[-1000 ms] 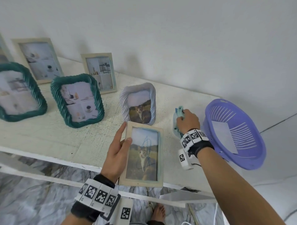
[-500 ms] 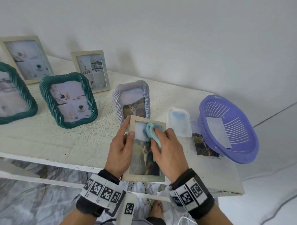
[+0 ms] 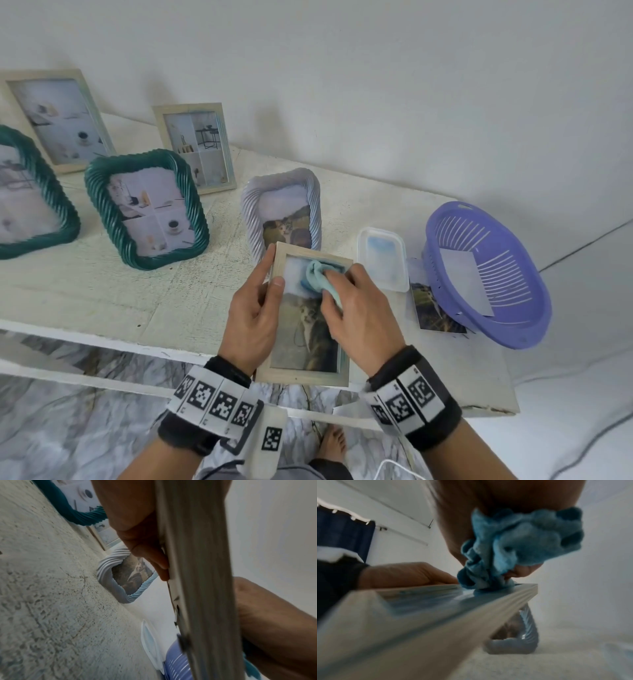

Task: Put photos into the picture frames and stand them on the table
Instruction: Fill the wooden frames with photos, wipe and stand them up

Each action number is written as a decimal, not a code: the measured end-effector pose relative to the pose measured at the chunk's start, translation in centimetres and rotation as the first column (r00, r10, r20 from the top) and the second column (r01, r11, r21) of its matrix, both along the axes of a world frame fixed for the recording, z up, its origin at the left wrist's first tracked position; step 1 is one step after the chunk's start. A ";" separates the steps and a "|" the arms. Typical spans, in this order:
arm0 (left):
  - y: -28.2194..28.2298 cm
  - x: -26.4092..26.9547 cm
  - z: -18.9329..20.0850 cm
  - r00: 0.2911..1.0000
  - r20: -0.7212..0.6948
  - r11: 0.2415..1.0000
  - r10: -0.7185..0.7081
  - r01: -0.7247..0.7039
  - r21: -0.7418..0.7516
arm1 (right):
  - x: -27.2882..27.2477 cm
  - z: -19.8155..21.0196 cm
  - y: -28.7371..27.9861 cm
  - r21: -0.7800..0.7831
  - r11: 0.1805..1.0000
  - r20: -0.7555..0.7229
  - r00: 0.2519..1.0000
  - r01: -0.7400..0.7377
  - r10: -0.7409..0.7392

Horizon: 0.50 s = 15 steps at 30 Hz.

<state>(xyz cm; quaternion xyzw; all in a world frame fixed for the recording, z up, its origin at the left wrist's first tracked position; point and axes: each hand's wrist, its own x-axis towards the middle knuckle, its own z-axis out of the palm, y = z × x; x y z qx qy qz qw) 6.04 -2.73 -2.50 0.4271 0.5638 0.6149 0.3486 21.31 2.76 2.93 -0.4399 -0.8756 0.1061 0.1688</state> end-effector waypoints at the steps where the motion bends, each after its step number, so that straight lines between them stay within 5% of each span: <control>1: 0.0 -0.1 0.2 1.000 -0.015 1.000 0.006 -0.006 -0.005 | -0.3 0.0 -0.4 -0.027 1.000 -0.013 1.000 -0.015 0.015; 6: -0.5 -0.3 0.8 0.998 -0.048 0.999 0.048 -0.048 -0.017 | 0.4 0.2 -2.7 -0.163 0.950 0.030 0.961 -0.268 0.276; 12: -0.1 0.1 0.7 0.998 -0.035 0.999 0.046 -0.046 -0.008 | 0.6 0.6 0.2 -0.008 0.998 0.065 0.996 -0.056 0.056; 15: 0.1 -0.5 0.7 0.996 -0.054 0.997 0.071 -0.072 -0.017 | 0.2 0.5 -1.0 -0.067 0.984 0.017 0.986 -0.165 0.167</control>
